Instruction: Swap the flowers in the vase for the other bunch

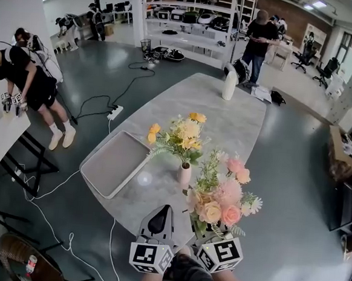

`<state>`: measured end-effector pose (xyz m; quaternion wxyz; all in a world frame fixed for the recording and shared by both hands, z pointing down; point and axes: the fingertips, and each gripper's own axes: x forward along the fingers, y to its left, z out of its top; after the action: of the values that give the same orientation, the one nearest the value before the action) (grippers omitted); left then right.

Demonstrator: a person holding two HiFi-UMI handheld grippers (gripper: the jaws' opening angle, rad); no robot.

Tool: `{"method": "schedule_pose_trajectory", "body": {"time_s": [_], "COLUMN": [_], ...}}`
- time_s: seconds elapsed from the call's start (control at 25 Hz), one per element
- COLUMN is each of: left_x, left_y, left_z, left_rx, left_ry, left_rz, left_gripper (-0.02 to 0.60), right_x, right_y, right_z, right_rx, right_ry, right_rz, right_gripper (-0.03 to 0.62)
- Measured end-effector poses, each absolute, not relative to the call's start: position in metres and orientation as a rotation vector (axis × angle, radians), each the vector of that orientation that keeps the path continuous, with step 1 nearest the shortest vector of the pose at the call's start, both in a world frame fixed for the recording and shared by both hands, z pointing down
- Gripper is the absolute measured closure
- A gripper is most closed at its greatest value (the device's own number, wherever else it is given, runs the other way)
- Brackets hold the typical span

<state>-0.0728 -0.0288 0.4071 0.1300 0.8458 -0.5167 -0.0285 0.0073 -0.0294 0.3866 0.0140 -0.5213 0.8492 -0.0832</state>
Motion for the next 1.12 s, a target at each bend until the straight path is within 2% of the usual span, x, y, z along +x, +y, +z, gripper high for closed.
{"method": "schedule_pose_trajectory", "body": {"time_s": [1.12], "left_x": [-0.084], "left_y": [0.017], "left_z": [0.391], "left_rx": [2.455], "left_ry": [-1.521], "left_rz": [-0.124], "left_gripper": [0.568], "right_x": [-0.008], "right_y": [0.017], "right_z": [0.366], "right_rx": [-1.582], "right_ry": [2.661], "right_rz": [-0.191], "right_gripper": [0.505]}}
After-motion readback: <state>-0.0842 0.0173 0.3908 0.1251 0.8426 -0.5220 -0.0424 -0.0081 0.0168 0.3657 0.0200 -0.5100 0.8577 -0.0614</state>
